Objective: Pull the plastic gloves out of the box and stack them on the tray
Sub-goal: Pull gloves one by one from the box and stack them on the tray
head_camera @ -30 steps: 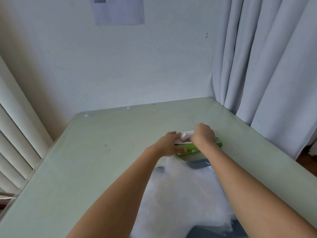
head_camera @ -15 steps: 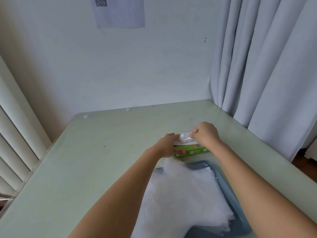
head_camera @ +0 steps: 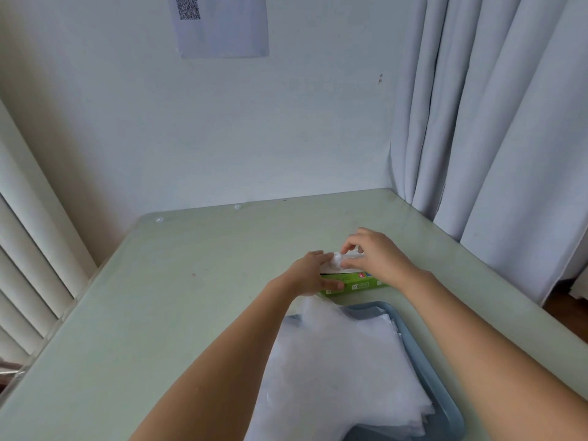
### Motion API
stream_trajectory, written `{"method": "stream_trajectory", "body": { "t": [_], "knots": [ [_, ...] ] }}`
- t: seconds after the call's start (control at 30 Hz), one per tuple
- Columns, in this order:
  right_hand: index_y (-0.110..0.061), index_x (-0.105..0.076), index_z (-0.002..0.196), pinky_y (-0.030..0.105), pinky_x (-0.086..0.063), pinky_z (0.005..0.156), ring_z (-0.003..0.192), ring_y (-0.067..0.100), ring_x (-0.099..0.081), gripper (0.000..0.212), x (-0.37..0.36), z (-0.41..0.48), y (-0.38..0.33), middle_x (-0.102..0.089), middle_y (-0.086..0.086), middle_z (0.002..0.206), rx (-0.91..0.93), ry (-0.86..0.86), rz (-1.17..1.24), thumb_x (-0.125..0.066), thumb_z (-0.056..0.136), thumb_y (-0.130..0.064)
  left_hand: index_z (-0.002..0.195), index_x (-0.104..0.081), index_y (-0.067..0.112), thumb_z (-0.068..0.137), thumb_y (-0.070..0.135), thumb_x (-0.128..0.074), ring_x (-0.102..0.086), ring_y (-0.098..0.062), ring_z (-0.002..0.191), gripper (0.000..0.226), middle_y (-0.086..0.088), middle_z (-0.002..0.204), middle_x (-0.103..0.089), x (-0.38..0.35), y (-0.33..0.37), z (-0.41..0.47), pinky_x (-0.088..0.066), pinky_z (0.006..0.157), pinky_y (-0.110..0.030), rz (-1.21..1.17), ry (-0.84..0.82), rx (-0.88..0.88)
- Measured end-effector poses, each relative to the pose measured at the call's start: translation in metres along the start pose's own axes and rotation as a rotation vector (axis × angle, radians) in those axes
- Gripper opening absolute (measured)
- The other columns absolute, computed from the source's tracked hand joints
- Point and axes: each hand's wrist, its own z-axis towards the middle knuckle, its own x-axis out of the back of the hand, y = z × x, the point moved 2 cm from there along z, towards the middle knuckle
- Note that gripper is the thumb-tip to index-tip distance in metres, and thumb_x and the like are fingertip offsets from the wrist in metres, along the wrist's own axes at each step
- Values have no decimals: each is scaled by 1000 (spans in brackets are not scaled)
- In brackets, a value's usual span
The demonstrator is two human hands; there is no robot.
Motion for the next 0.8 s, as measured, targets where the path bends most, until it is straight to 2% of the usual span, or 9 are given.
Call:
{"method": "stream_trajectory", "body": {
  "t": [0.07, 0.17, 0.27, 0.33, 0.43, 0.57, 0.67, 0.8],
  "knots": [
    [-16, -67, 79, 15, -32, 62, 79, 10, -48, 5, -5, 2, -2, -50, -9, 82, 23, 19, -72, -70, 81, -16, 151, -26, 22, 85, 43, -67, -26, -24, 142, 80, 0, 158, -19, 0, 0, -1, -24, 113, -34, -3, -3, 6],
    [-11, -65, 80, 22, -32, 66, 83, 13, -50, 7, -8, 6, -3, -51, -6, 86, 22, -2, -171, -62, 86, -11, 151, -24, 22, 86, 42, -67, -24, -23, 143, 81, 0, 158, -17, 0, 1, -2, -23, 113, -33, -1, -1, 8],
    [-17, -62, 79, 27, -32, 73, 87, 14, -51, 9, -8, 5, -4, -52, -9, 87, 33, -20, -225, -61, 88, -17, 150, -28, 21, 85, 42, -67, -27, -25, 141, 79, -1, 156, -23, 0, 0, -1, -26, 113, -36, 3, -6, 4],
    [-25, -60, 75, 28, -30, 75, 86, 11, -45, 13, -6, 2, -6, -50, -12, 85, 39, -17, -253, -65, 87, -24, 150, -29, 21, 85, 43, -68, -30, -25, 140, 78, -1, 155, -25, 0, 0, 0, -28, 112, -36, 2, -7, 3],
    [-25, -57, 71, 27, -26, 75, 87, 13, -44, 19, -6, 1, -7, -50, -10, 85, 54, -24, -278, -63, 88, -20, 150, -28, 21, 85, 43, -68, -30, -25, 139, 79, 0, 156, -24, 0, 0, -1, -28, 112, -36, 5, -9, 15],
    [-25, -58, 71, 28, -25, 75, 84, 12, -42, 20, -7, 0, -8, -53, -9, 85, 78, 0, -222, -60, 88, -15, 145, -37, 22, 81, 46, -70, -43, -26, 128, 76, -3, 146, -38, -1, 1, -1, -38, 106, -41, -13, -4, 25],
    [-22, -61, 72, 28, -25, 75, 83, 12, -42, 18, -8, 0, -8, -53, -9, 85, 105, 21, -192, -60, 88, -13, 143, -40, 21, 81, 45, -70, -45, -26, 124, 73, -4, 143, -42, -1, 2, -1, -40, 103, -40, -20, -2, 21],
    [-17, -62, 75, 29, -31, 78, 84, 13, -44, 13, -8, 0, -8, -52, -13, 80, 95, 93, -22, -64, 87, -13, 147, -34, 20, 83, 44, -69, -38, -25, 132, 77, -2, 151, -33, -1, 1, -2, -33, 110, -39, -24, -4, 15]
  ]
}}
